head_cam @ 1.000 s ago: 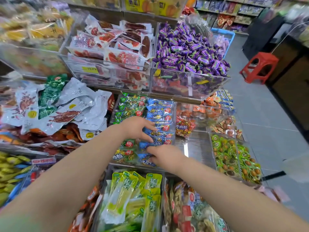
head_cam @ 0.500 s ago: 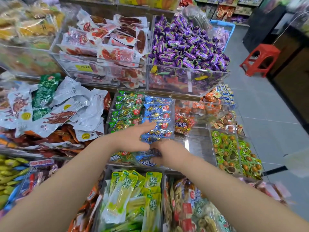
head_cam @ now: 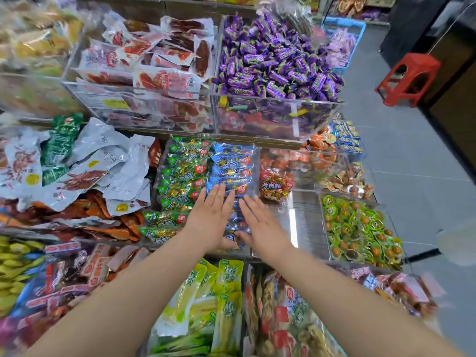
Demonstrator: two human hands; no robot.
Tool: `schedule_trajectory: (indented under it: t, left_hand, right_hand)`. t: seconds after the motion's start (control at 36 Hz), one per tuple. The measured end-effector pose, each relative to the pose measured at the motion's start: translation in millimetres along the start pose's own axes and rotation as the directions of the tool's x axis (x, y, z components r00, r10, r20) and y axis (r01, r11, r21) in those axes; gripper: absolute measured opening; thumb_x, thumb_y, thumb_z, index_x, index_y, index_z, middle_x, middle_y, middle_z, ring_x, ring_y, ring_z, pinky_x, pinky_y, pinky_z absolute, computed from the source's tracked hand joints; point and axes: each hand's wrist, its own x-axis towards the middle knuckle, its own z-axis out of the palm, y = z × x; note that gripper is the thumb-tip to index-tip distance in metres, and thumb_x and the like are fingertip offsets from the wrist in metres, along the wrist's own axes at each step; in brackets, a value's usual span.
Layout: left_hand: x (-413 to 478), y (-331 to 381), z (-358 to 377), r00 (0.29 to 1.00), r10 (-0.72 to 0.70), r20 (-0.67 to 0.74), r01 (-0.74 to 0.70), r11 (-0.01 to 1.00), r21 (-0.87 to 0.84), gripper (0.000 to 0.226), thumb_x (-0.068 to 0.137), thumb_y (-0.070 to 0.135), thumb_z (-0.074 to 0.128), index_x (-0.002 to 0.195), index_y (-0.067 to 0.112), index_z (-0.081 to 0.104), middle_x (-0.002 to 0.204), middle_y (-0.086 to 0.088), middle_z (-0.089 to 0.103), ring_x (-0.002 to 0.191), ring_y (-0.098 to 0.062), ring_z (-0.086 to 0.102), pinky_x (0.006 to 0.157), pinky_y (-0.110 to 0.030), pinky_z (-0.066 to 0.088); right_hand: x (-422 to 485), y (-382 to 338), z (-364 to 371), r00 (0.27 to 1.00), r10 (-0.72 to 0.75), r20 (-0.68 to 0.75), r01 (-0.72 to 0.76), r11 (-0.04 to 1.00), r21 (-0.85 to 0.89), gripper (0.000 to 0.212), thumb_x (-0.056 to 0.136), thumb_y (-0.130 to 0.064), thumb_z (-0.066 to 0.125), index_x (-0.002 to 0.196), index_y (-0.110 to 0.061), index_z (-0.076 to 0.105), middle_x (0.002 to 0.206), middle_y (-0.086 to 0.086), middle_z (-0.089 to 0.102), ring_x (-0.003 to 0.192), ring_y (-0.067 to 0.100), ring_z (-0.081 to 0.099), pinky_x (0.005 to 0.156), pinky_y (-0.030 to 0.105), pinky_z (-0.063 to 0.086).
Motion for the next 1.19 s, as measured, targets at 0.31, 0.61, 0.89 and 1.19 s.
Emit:
schedule_trajectory:
  t: [0.31, 0.61, 0.89, 1.19]
  left_hand:
    - [-16, -6, -34, 0.996, -0.037, 0.081, 0.050, 0.985, -0.165, 0.114, 0.071, 0.089, 0.031, 0.154, 0.019, -0.005, 0.161, -0.011, -0.011, 0.148, -0.027, -0.014, 0.114, -0.058, -0.010]
    - [-74, 88, -45, 0.989, -0.146, 0.032, 0.028, -0.032, -0.999, 0.026, 0.094, 0.003, 0.054, 0.075, 0.021, 0.061, 0.064, 0.002, 0.060, 0.046, 0.002, 0.053, 0.050, -0.014, 0.043]
    - [-155, 204, 59, 0.612, 0.419, 0.671, 0.725, 0.043, -0.688, 0.025, 0.099, 0.025, 0.040, 0.081, 0.014, 0.051, 0.062, -0.002, 0.059, 0.048, -0.012, 0.054, 0.048, -0.021, 0.039]
    - [-220, 264, 131, 0.517, 0.306, 0.799, 0.566, 0.578, -0.588, 0.018, 0.101, 0.026, 0.037, 0.106, 0.015, 0.050, 0.098, -0.010, 0.054, 0.070, -0.016, 0.049, 0.060, -0.026, 0.037]
  right_hand:
    - [-23, 1, -35, 0.981, 0.178, -0.082, -0.125, 0.890, 0.438, 0.053, 0.091, -0.029, 0.058, 0.141, -0.018, 0.041, 0.153, 0.002, 0.024, 0.141, 0.016, 0.017, 0.110, 0.022, 0.007]
    - [-161, 14, -8, 0.529, 0.848, 0.035, -0.350, 0.181, 0.919, 0.019, 0.088, -0.006, 0.053, 0.096, -0.022, 0.062, 0.076, -0.003, 0.063, 0.070, 0.014, 0.057, 0.063, 0.025, 0.047]
    - [-385, -56, 94, -0.024, 0.873, 0.487, -0.317, -0.468, 0.825, 0.025, 0.097, -0.006, 0.041, 0.075, -0.015, 0.048, 0.064, 0.005, 0.042, 0.047, 0.006, 0.043, 0.045, 0.018, 0.026]
    - [-608, -211, 189, -0.334, 0.502, 0.798, 0.133, -0.813, 0.567, 0.021, 0.095, -0.013, 0.047, 0.074, -0.012, 0.050, 0.069, 0.005, 0.052, 0.061, 0.015, 0.053, 0.056, 0.025, 0.037]
